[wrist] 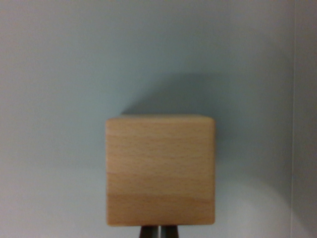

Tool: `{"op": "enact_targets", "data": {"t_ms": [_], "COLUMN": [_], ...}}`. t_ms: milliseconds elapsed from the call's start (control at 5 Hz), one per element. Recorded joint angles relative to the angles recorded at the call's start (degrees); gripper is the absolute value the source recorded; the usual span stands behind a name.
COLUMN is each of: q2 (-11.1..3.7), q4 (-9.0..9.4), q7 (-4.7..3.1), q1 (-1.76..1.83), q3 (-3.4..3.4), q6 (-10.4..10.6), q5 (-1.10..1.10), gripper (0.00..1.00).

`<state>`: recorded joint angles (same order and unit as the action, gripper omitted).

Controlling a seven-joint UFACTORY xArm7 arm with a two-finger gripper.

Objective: Push wooden cube

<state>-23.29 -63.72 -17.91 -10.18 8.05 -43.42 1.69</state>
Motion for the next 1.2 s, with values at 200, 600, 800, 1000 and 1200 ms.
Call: {"op": "enact_targets", "data": {"t_ms": [200, 600, 800, 1000, 1200], "q2": [-1.72, -3.32, -3.32, -4.91, -4.91], "q4": [-2.69, -5.2, -5.2, -7.68, -7.68], "q7": [0.27, 0.52, 0.52, 0.77, 0.77], "q1": [0.11, 0.22, 0.22, 0.32, 0.32], "q3": [-0.23, -0.44, -0.44, -0.65, -0.65], "q6": [-0.99, -1.91, -1.91, -2.82, -2.82], "q5": [0.21, 0.4, 0.4, 0.59, 0.59], "gripper": [1.0, 1.0, 1.0, 1.0, 1.0]}}
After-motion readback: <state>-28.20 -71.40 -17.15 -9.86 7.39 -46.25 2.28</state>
